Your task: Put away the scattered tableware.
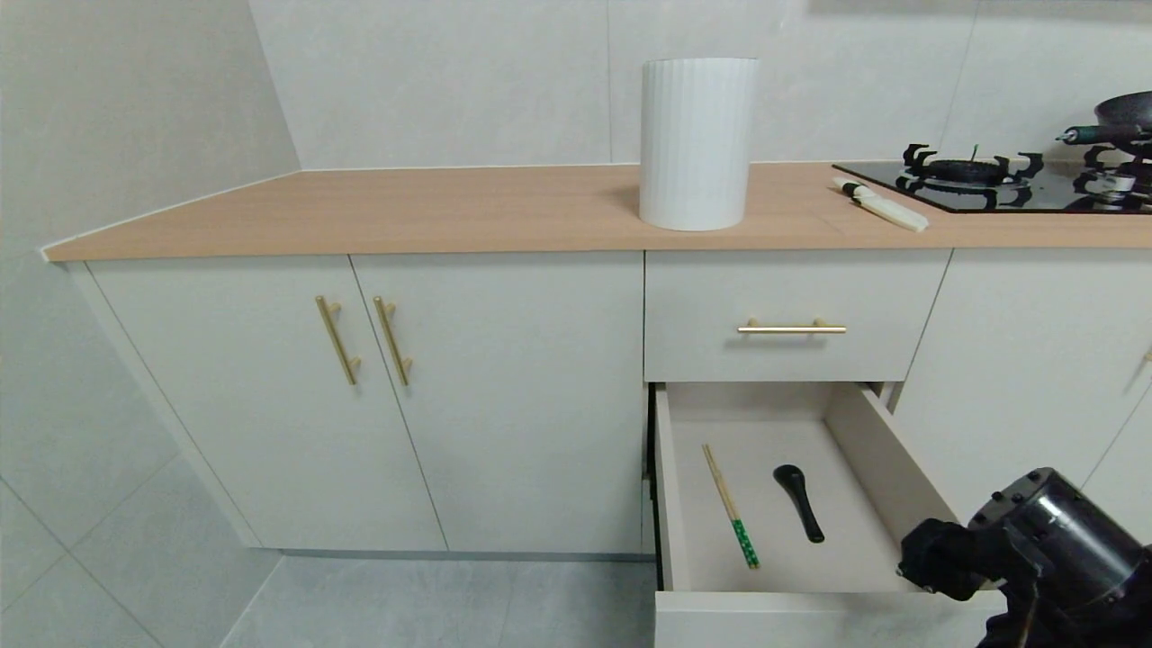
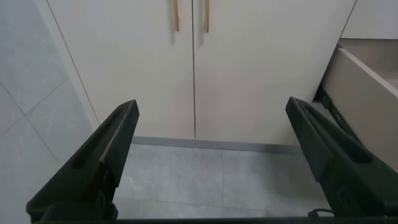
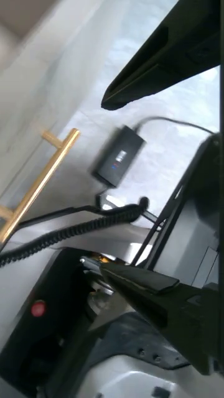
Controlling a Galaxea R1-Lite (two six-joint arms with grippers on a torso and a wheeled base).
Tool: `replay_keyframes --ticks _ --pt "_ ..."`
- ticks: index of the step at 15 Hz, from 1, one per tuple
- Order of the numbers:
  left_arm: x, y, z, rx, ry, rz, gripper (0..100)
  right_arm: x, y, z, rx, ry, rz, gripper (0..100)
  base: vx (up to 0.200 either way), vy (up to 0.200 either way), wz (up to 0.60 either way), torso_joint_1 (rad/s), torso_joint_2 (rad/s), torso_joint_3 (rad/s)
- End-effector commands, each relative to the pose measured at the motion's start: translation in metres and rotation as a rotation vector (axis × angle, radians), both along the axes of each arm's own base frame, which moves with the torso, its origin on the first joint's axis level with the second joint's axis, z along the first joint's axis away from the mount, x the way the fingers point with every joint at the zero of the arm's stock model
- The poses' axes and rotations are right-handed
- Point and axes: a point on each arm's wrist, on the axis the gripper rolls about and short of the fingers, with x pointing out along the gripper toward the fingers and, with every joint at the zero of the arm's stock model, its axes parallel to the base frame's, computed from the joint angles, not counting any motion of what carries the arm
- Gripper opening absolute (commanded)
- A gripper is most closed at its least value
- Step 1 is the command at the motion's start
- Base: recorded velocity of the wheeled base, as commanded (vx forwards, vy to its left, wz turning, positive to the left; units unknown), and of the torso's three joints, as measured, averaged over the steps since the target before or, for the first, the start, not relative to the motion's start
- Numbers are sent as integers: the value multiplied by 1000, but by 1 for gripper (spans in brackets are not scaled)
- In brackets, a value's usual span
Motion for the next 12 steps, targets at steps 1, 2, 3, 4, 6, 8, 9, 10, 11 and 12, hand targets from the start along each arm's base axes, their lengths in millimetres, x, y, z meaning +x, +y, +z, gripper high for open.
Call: replay_keyframes --ticks 1,2,3,4,6,8,9,10,11,12 --pt "0 0 0 0 1 1 100 16 9 -15 -34 72 -64 100 0 0 0 0 0 0" --pt "0 0 0 0 1 1 100 21 12 -16 -29 77 -103 100 0 0 0 0 0 0" --pt "0 0 0 0 1 1 100 26 15 -16 -28 74 -144 100 0 0 0 0 0 0" --pt "0 0 0 0 0 1 100 30 16 -17 -27 71 -172 100 0 0 0 0 0 0" --pt "0 0 0 0 1 1 100 54 27 -22 -24 62 -361 100 0 0 0 0 0 0" --pt "0 0 0 0 1 1 100 60 26 -24 -22 59 -397 100 0 0 0 0 0 0" --pt "0 0 0 0 0 1 100 62 25 -25 -24 63 -410 100 0 0 0 0 0 0" --pt "0 0 0 0 0 1 100 65 24 -26 -29 58 -420 100 0 0 0 0 0 0" --pt "0 0 0 0 1 1 100 69 24 -25 -35 43 -437 100 0 0 0 0 0 0" --pt "0 0 0 0 1 1 100 72 21 -28 -42 44 -453 100 0 0 0 0 0 0"
